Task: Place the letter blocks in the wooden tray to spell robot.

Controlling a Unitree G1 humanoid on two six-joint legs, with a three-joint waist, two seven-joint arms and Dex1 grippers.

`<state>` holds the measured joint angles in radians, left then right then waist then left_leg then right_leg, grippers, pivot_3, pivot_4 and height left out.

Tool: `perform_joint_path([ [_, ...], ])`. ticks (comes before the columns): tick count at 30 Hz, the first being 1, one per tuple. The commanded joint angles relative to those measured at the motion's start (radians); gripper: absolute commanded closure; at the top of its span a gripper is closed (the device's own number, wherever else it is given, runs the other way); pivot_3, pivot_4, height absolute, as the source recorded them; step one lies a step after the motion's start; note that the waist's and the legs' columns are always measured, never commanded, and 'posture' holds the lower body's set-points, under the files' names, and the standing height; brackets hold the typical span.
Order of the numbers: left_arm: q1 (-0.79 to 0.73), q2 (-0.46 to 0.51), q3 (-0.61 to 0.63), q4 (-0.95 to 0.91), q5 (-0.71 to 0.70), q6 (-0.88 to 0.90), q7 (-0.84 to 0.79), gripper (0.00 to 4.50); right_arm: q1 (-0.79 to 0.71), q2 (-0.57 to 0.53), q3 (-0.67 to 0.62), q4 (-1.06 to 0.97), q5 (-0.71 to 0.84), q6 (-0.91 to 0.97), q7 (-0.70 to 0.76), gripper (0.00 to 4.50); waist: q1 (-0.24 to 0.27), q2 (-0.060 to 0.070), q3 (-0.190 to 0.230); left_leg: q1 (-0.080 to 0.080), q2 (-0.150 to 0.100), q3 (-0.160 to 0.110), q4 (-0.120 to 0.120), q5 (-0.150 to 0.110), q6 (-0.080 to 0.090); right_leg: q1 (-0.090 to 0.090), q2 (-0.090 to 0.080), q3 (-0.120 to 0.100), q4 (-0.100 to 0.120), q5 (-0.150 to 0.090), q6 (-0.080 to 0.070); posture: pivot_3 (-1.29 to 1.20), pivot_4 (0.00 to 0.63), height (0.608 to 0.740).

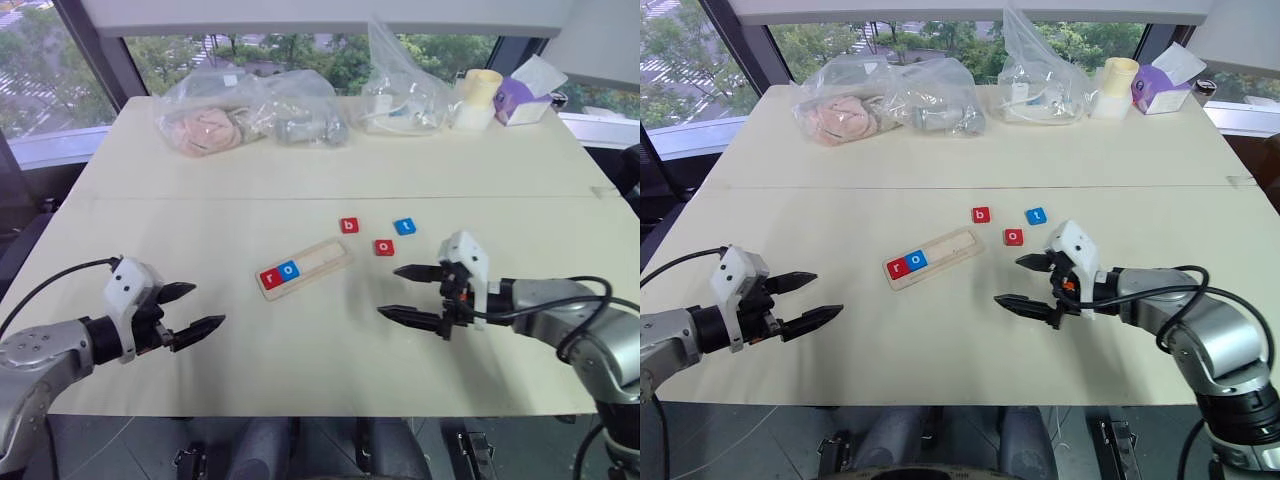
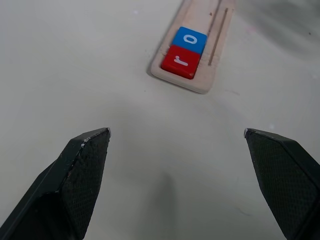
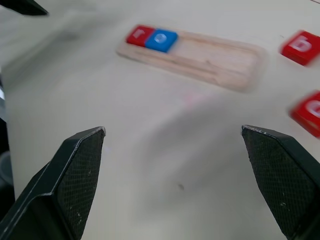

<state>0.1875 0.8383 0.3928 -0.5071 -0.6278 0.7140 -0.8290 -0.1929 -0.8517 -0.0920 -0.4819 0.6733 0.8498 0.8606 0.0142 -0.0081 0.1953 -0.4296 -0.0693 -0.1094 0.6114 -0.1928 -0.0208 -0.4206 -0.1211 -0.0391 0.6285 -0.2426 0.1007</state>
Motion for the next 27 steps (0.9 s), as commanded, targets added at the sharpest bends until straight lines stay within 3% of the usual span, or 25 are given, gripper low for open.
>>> perform_joint_path([
  [1,-0.014,0.022,0.027,-0.004,-0.011,-0.011,-0.019,0.0,-0.003,-0.003,-0.018,-0.015,0.017,-0.008,0.008,0.05,-0.002,0.0,0.0,0.0,0.0,0.0,0.0,0.0,0.0,0.0,0.0,0.0,0.0,0.0,0.0,0.0,0.15,0.74],
  [19,-0.038,0.026,0.008,0.007,0.002,-0.011,-0.019,0.0,0.007,0.007,-0.01,-0.024,0.007,-0.014,-0.001,0.05,-0.001,0.0,0.0,0.0,0.001,0.001,0.0,0.0,-0.001,-0.001,0.0,0.0,0.0,0.0,-0.001,0.0,0.15,0.74],
  [27,-0.064,0.117,0.039,-0.001,0.003,-0.013,-0.074,0.0,-0.059,-0.013,0.01,-0.033,0.075,0.046,0.06,0.05,-0.002,0.0,0.0,0.0,0.001,0.001,0.0,0.0,0.0,-0.001,0.001,0.001,0.0,0.0,-0.001,0.0,0.15,0.74],
])
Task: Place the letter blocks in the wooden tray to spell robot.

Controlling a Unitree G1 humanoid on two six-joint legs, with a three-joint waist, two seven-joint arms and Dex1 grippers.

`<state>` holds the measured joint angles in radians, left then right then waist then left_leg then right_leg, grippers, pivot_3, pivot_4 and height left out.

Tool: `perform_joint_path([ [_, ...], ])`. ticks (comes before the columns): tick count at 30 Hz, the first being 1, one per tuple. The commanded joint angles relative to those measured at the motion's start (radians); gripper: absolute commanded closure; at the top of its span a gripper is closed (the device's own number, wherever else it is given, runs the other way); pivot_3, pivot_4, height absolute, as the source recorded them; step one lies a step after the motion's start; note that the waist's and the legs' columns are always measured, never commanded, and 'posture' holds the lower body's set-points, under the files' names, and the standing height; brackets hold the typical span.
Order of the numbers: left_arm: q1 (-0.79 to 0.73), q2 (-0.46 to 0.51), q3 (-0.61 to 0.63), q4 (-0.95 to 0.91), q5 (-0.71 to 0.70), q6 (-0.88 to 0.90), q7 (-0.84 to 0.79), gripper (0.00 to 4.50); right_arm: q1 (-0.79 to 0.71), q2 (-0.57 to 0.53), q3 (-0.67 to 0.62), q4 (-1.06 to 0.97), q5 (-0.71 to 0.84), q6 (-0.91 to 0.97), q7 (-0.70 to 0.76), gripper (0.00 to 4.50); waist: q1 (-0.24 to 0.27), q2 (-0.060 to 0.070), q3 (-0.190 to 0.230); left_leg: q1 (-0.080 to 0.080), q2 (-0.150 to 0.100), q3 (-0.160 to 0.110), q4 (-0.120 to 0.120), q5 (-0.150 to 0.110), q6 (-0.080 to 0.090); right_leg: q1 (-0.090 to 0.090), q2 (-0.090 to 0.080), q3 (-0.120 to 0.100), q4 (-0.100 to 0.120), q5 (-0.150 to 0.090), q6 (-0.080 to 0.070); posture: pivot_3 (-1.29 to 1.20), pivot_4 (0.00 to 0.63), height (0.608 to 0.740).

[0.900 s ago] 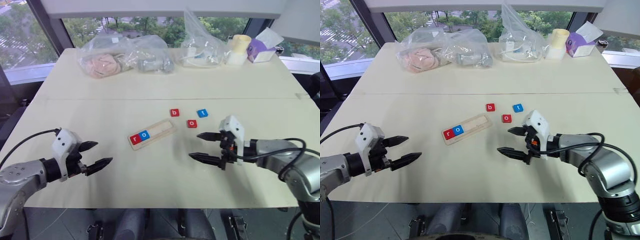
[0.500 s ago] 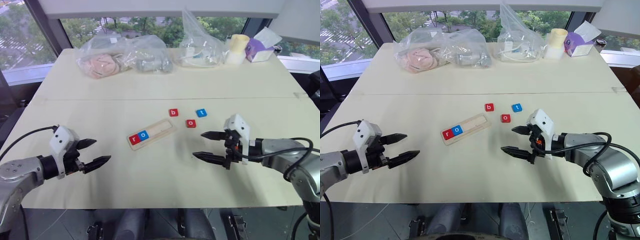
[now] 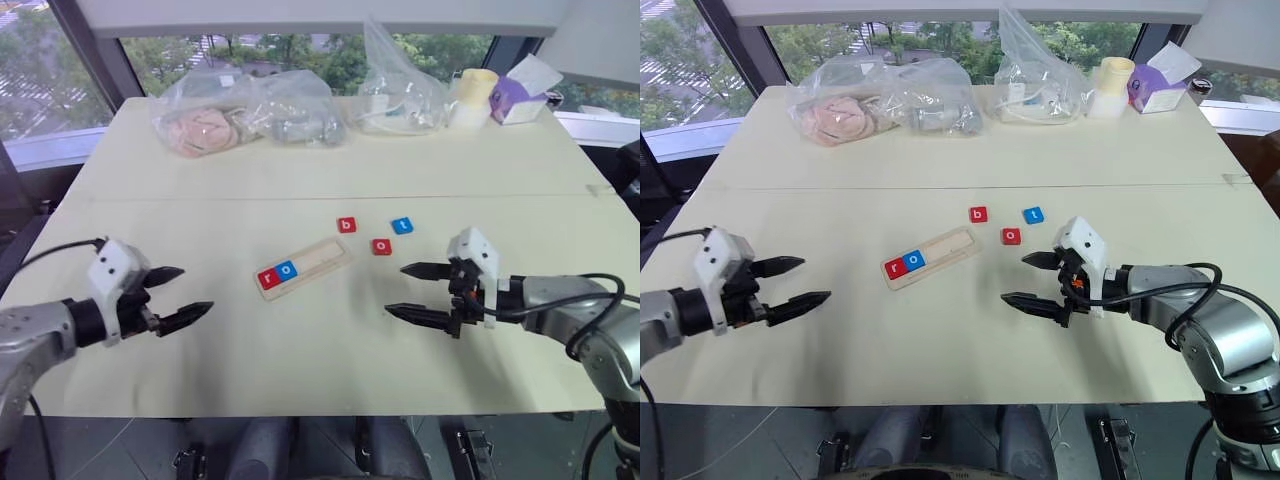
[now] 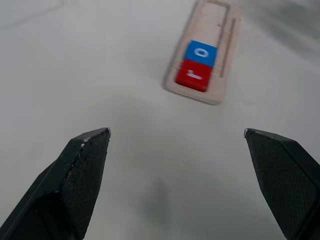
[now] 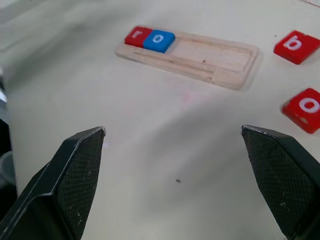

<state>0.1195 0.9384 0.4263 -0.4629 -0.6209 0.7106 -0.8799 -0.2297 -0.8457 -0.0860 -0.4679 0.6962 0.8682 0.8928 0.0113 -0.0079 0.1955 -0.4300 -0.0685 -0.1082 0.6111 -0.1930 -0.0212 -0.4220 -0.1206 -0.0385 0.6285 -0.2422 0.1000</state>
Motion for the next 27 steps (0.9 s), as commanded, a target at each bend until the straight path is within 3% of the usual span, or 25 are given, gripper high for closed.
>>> perform_joint_path([
  [1,-0.004,0.026,-0.03,-0.06,0.007,-0.014,-0.026,0.0,-0.017,-0.022,0.016,-0.084,0.071,0.047,0.029,0.05,0.001,0.0,0.0,0.0,0.0,0.0,0.0,0.0,0.0,0.0,0.0,0.0,0.0,0.0,0.0,0.0,0.15,0.74],
  [9,-0.181,-0.07,-0.348,0.088,0.219,-0.154,0.048,0.0,0.049,0.057,0.099,-0.261,0.121,0.109,-0.099,0.05,0.003,-0.001,0.0,-0.003,0.0,0.0,0.001,0.001,0.002,-0.001,0.0,0.001,0.0,0.0,0.001,0.0,0.15,0.74],
  [15,-0.292,-0.143,-0.48,0.231,0.329,-0.258,0.036,0.0,0.075,0.078,0.121,-0.254,0.082,0.077,-0.149,0.05,0.003,-0.001,0.0,-0.003,-0.001,0.0,0.002,0.001,0.002,-0.002,0.0,0.0,0.0,0.001,0.002,0.0,0.15,0.74],
  [27,-0.338,-0.265,-0.571,0.381,0.417,-0.339,0.032,0.0,0.122,0.084,0.118,-0.229,0.029,0.015,-0.166,0.05,0.005,-0.001,-0.001,-0.002,-0.001,-0.001,0.003,0.001,0.003,-0.001,0.001,0.0,0.001,0.002,0.004,0.0,0.15,0.74],
])
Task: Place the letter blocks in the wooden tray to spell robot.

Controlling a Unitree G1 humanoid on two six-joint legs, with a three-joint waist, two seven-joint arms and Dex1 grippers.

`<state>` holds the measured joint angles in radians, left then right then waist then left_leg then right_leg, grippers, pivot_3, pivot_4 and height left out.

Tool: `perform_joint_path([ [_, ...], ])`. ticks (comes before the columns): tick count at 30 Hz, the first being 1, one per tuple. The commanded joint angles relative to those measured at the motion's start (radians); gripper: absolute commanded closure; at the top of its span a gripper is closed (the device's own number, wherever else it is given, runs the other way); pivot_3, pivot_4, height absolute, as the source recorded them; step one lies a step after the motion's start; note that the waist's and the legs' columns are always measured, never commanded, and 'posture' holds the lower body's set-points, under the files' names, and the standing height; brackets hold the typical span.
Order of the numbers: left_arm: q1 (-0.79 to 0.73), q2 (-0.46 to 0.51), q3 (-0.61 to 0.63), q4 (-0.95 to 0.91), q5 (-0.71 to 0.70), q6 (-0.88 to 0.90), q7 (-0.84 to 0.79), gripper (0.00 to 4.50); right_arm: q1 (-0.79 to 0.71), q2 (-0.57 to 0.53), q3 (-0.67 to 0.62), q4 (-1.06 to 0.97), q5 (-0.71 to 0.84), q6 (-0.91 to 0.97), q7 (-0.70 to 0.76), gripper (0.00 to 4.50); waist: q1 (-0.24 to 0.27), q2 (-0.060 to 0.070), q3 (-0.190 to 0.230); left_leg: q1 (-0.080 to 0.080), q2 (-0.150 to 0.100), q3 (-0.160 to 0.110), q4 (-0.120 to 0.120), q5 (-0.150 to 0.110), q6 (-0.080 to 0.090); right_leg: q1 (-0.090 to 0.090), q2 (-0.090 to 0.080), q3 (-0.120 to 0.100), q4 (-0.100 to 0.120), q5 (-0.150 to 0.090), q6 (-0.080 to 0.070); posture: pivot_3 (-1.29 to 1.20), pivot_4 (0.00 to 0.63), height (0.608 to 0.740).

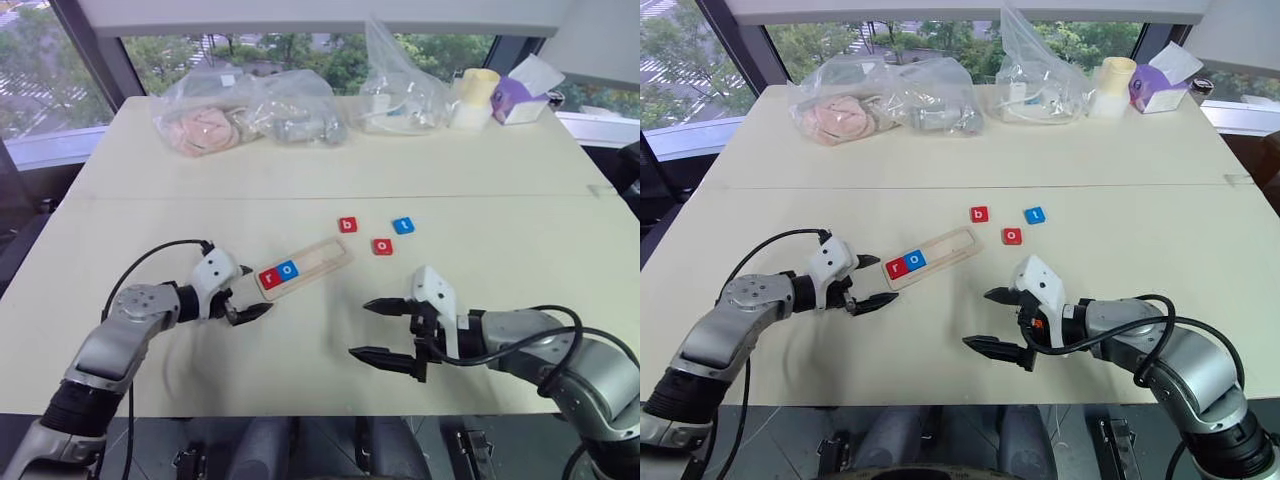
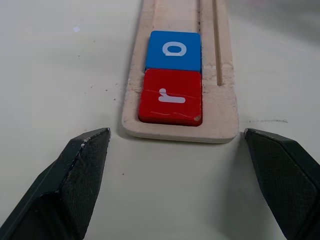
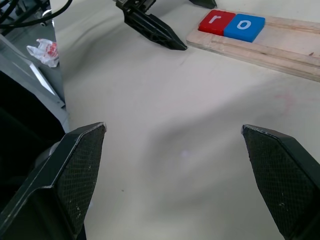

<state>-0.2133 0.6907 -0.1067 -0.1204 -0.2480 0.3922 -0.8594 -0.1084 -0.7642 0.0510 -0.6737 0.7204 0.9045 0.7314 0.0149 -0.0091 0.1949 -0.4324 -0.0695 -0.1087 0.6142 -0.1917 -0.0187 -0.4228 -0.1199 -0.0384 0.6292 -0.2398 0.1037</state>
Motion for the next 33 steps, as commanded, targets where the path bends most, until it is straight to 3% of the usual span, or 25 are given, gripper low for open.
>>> perform_joint_path([
  [1,-0.011,-0.028,-0.046,0.052,0.053,-0.029,0.012,0.0,0.001,0.004,-0.02,-0.026,0.006,-0.02,-0.007,0.05,0.003,0.001,-0.001,0.001,0.0,0.0,0.0,0.0,0.0,0.001,0.0,0.0,0.0,0.0,0.0,0.0,0.15,0.74],
  [10,-0.069,-0.104,-0.095,0.163,0.108,-0.06,0.021,0.0,-0.028,0.006,-0.024,-0.033,0.02,0.001,-0.034,0.05,0.028,0.005,-0.005,0.008,0.0,-0.001,0.001,-0.002,-0.003,0.014,-0.001,-0.001,-0.007,-0.002,0.005,0.0,0.15,0.74],
  [11,-0.07,-0.103,-0.098,0.169,0.112,-0.066,0.015,0.54,-0.029,0.005,-0.024,-0.034,0.02,0.002,-0.037,0.0,0.028,0.006,-0.006,0.008,0.0,-0.001,0.001,-0.002,-0.003,0.015,-0.001,-0.001,-0.009,-0.001,0.005,0.0,0.15,0.74],
  [14,-0.075,-0.105,-0.101,0.187,0.118,-0.081,0.01,1.37,-0.034,0.007,-0.021,-0.038,0.025,0.009,-0.048,0.0,0.027,0.008,-0.009,0.008,-0.001,-0.001,0.0,-0.002,-0.003,0.015,-0.001,-0.001,-0.012,0.0,0.006,0.0,0.15,0.74],
  [19,-0.104,-0.096,-0.098,0.204,0.106,-0.132,-0.039,1.37,-0.034,0.0,-0.032,-0.04,0.037,0.019,-0.06,0.0,0.027,0.009,-0.01,0.008,-0.001,-0.001,0.0,-0.002,-0.003,0.016,-0.001,-0.001,-0.012,0.001,0.007,0.0,0.15,0.74],
  [24,-0.181,-0.038,-0.081,0.219,0.053,-0.263,-0.238,1.37,-0.024,-0.018,-0.116,-0.002,0.064,0.027,-0.062,0.0,0.024,0.008,-0.009,0.006,0.0,-0.001,0.0,-0.001,-0.002,0.013,0.0,-0.001,-0.012,0.001,0.007,0.0,0.15,0.74],
  [29,-0.29,-0.014,-0.132,0.36,0.102,-0.423,-0.391,1.37,-0.014,-0.033,-0.156,0.037,0.048,0.019,-0.059,0.0,0.025,0.008,-0.009,0.004,-0.001,0.0,-0.001,0.0,0.001,0.011,0.0,-0.001,-0.014,0.003,0.004,0.0,0.15,0.74],
  [33,-0.374,-0.064,-0.165,0.514,0.139,-0.521,-0.439,1.37,-0.013,-0.021,-0.16,0.036,0.049,0.019,-0.075,0.0,0.024,0.008,-0.009,0.004,-0.001,0.0,-0.001,-0.001,0.001,0.012,0.0,-0.001,-0.014,0.003,0.004,0.0,0.15,0.74],
])
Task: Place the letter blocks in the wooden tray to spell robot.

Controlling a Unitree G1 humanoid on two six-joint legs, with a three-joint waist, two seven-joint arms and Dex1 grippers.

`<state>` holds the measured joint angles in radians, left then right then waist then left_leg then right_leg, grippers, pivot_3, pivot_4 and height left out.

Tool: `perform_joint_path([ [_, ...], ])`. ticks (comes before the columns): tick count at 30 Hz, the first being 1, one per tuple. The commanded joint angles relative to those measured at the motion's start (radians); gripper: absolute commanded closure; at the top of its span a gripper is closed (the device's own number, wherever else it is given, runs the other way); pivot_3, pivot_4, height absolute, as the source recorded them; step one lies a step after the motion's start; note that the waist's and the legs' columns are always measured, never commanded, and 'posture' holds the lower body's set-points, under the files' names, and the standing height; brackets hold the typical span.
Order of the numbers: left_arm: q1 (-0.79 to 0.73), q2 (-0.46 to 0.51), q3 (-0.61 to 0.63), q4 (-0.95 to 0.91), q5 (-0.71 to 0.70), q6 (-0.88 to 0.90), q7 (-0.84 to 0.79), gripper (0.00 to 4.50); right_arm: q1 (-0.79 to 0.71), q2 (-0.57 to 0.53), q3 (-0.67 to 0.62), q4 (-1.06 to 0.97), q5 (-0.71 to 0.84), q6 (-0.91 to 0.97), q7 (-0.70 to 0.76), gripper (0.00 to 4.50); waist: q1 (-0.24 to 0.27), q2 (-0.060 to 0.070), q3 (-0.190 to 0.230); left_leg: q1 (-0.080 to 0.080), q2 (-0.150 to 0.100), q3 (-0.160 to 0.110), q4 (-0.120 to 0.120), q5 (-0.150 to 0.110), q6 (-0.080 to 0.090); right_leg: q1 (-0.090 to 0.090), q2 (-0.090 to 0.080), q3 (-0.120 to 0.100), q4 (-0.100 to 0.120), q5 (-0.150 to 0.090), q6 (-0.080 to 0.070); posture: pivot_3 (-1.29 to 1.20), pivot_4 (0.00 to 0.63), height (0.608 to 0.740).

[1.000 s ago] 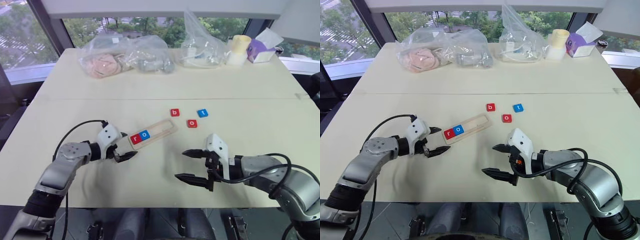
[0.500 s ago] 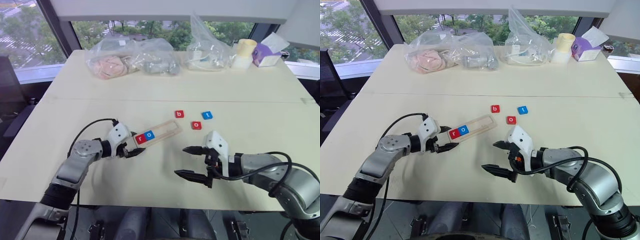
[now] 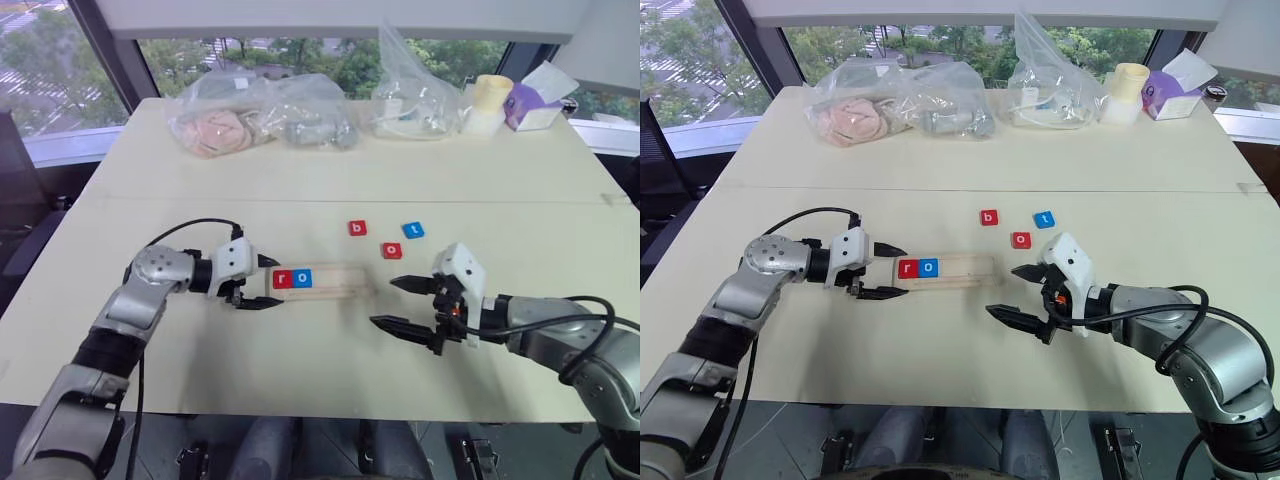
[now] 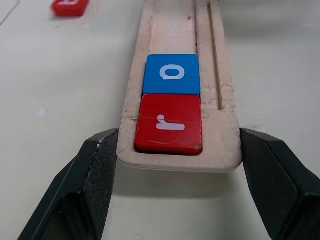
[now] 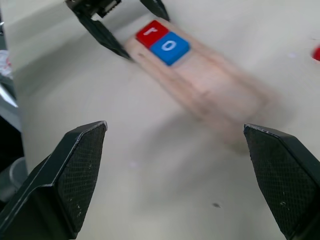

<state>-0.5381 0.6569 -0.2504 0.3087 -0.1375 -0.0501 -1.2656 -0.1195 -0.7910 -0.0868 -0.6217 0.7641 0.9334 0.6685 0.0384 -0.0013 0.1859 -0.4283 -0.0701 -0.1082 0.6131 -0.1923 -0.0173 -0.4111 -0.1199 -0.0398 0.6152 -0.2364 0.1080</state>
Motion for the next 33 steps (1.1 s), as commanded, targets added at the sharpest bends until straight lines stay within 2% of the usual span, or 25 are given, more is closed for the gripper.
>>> perform_joint_path([
  [1,-0.063,-0.043,-0.028,0.119,0.038,-0.099,-0.038,1.37,-0.002,0.008,-0.021,-0.017,0.005,-0.01,-0.016,0.0,0.0,0.0,0.0,0.0,0.0,0.0,0.0,0.0,0.0,0.0,0.0,0.0,0.0,0.0,0.0,0.0,0.15,0.74],
  [5,-0.101,-0.093,-0.038,0.243,0.065,-0.164,-0.048,1.37,0.0,0.034,-0.014,-0.041,0.008,-0.006,-0.052,0.0,0.0,-0.001,0.0,0.0,0.0,0.0,0.001,0.0,0.0,0.001,0.0,0.0,0.0,0.001,0.001,0.0,0.15,0.74],
  [9,-0.114,-0.113,-0.032,0.275,0.059,-0.187,-0.069,1.37,-0.009,0.053,-0.027,-0.054,0.027,0.005,-0.085,0.0,0.002,-0.001,0.0,0.001,0.0,-0.001,0.001,0.0,0.0,0.002,0.0,0.0,0.0,0.002,0.004,0.0,0.15,0.74],
  [11,-0.117,-0.115,-0.032,0.281,0.053,-0.174,-0.09,0.27,-0.005,0.05,-0.026,-0.058,0.03,0.007,-0.087,0.0,0.002,-0.001,0.0,0.001,-0.001,-0.001,0.002,0.0,0.0,0.002,0.0,0.0,0.0,0.002,0.004,0.0,0.15,0.74],
  [12,-0.117,-0.113,-0.034,0.281,0.053,-0.166,-0.1,0.04,-0.003,0.047,-0.022,-0.06,0.029,0.008,-0.086,0.0,0.001,-0.001,0.0,0.001,-0.001,-0.001,0.002,0.0,0.0,0.002,0.0,0.0,0.0,0.002,0.004,0.0,0.15,0.74],
  [18,-0.097,-0.094,0.01,0.23,0.028,-0.09,-0.072,0.04,-0.055,0.052,-0.019,-0.059,0.05,0.025,-0.095,0.0,-0.002,-0.001,0.0,0.001,0.0,-0.001,0.002,0.0,0.001,0.002,0.001,0.0,0.001,0.002,0.005,0.0,0.15,0.74],
  [22,-0.051,-0.021,0.053,0.104,-0.034,0.065,-0.122,0.04,-0.104,0.086,-0.008,-0.017,0.036,0.035,-0.145,0.0,-0.012,-0.001,0.001,0.001,0.0,-0.001,0.002,0.0,0.001,0.002,0.001,0.0,0.001,0.002,0.005,0.0,0.15,0.74],
  [24,-0.01,0.062,0.085,0.015,-0.073,0.181,-0.155,0.04,-0.186,0.135,0.054,0.061,-0.044,0.049,-0.228,0.0,-0.027,-0.002,0.001,0.001,0.001,-0.001,0.001,0.0,0.001,0.001,0.001,0.0,0.001,0.002,0.004,0.0,0.15,0.74],
  [26,0.011,0.112,0.139,-0.029,-0.105,0.255,-0.128,0.04,-0.282,0.233,0.07,0.156,-0.076,0.074,-0.325,0.0,-0.043,-0.002,0.002,0.001,0.001,-0.001,0.001,0.0,0.0,0.0,0.002,0.0,0.002,0.001,0.002,0.0,0.15,0.74],
  [29,0.004,0.135,0.279,-0.077,-0.188,0.393,-0.009,0.04,-0.433,0.383,0.054,0.315,-0.107,0.138,-0.454,0.0,-0.052,-0.002,0.002,0.002,0.001,-0.003,0.001,0.0,0.0,-0.001,0.002,0.001,0.004,0.002,0.001,0.0,0.15,0.74],
  [33,0.043,0.141,0.406,-0.225,-0.266,0.536,0.117,0.04,-0.554,0.465,0.108,0.472,-0.203,0.137,-0.508,0.0,-0.053,-0.002,0.002,0.001,-0.001,-0.003,0.0,0.001,0.0,-0.003,0.002,0.001,0.01,0.003,0.006,0.0,0.15,0.74],
])
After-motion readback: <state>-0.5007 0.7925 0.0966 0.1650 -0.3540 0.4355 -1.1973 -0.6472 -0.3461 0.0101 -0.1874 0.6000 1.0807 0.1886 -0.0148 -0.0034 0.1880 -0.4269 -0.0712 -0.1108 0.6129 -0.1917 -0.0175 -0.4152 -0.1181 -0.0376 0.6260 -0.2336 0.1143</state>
